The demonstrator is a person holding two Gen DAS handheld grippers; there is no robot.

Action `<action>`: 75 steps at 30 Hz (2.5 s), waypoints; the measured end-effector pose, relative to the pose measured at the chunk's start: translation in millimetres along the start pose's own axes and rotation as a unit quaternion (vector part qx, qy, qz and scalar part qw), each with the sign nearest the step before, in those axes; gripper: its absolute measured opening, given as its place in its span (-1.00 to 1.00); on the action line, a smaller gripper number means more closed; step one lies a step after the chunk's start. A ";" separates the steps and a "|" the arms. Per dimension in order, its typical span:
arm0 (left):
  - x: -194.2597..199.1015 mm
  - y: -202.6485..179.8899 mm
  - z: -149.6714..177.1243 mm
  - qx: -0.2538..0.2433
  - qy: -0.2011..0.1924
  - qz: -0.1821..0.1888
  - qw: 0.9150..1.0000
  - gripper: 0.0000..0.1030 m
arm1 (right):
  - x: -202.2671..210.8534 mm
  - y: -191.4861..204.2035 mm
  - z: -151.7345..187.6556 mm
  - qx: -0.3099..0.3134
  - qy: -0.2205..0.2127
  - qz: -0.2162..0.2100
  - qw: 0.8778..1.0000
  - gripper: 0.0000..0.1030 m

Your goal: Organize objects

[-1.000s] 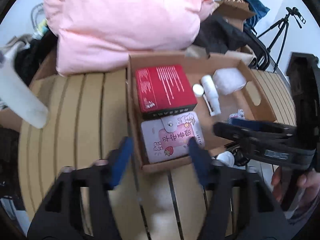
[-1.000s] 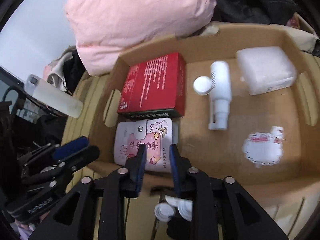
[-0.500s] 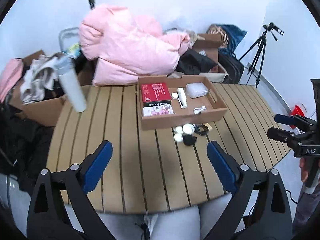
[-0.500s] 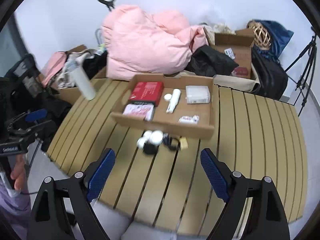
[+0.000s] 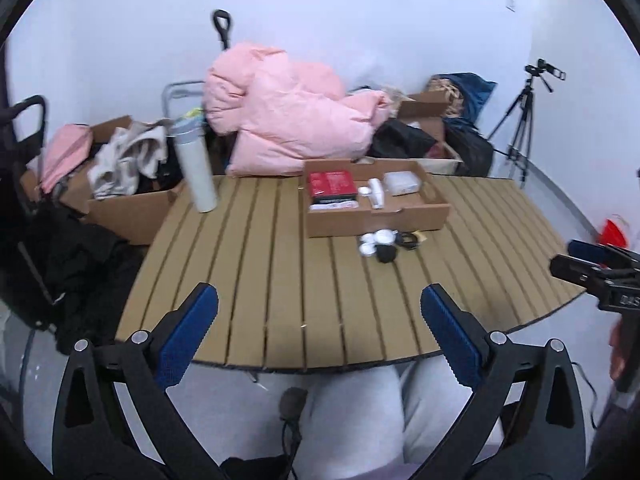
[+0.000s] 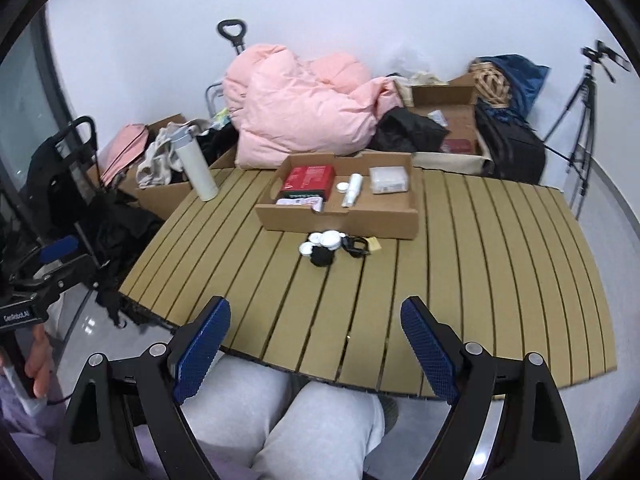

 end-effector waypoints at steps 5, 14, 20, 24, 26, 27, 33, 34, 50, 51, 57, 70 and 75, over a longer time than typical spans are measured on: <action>0.5 -9.7 50.6 -0.002 0.001 0.029 1.000 0.96 | 4.1 29.6 49.7 0.019 -0.040 -0.011 0.999 0.74; -34.4 -25.1 74.7 -0.020 0.032 0.051 0.998 0.97 | -14.2 26.7 92.8 -0.004 -0.091 -0.008 0.996 0.75; -70.6 -25.5 78.8 -0.018 0.042 0.054 0.997 0.98 | -62.1 24.1 99.7 0.024 -0.047 -0.045 0.998 0.83; -103.2 -17.8 70.4 -0.019 0.025 0.053 0.998 0.98 | -91.7 19.5 98.4 0.029 -0.019 -0.037 0.999 0.83; -131.0 -13.7 68.2 -0.022 0.044 0.044 0.998 0.98 | -109.1 13.9 88.3 0.033 -0.017 -0.018 0.999 0.83; -147.5 -12.5 66.4 -0.024 0.054 0.045 0.997 0.98 | -124.5 12.1 80.8 0.037 -0.005 -0.012 0.999 0.83; -225.1 -11.7 47.6 -0.016 0.066 0.062 0.996 0.95 | -212.9 -4.0 35.5 0.038 0.014 -0.006 0.999 0.75; -237.6 -13.5 44.6 -0.022 0.070 0.059 0.996 0.95 | -230.5 -5.8 26.4 0.035 0.017 -0.011 0.999 0.69; -345.4 -72.9 22.7 -0.078 0.133 0.108 0.982 0.28 | -271.0 -63.0 -1.7 -0.042 0.037 -0.037 0.998 -0.31; -350.6 -77.8 25.1 -0.086 0.138 0.105 0.981 0.06 | -265.9 -67.6 -1.8 -0.046 0.034 -0.034 0.998 -0.31; -336.5 -90.5 32.8 -0.099 0.138 0.113 0.979 -0.51 | -241.1 -81.4 4.1 -0.064 0.028 -0.033 0.997 -0.31; -94.3 -40.0 35.0 -0.026 0.022 0.125 0.992 -0.50 | -101.0 -44.8 65.4 0.008 0.000 -0.021 1.000 -0.31; -65.0 -37.0 44.9 -0.013 0.009 0.124 0.992 -0.50 | -74.1 -35.5 99.0 -0.005 0.006 -0.021 1.000 -0.31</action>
Point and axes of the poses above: each gripper's, at about its wrist camera, not at the fingertips, and x roughly against the way its jaws point, y to its left, z to its underside, the point moved 6 cm from there along -x, roughly the way its jaws point, and after that the axes turned 8 degrees about x, right-handed, at the moved point
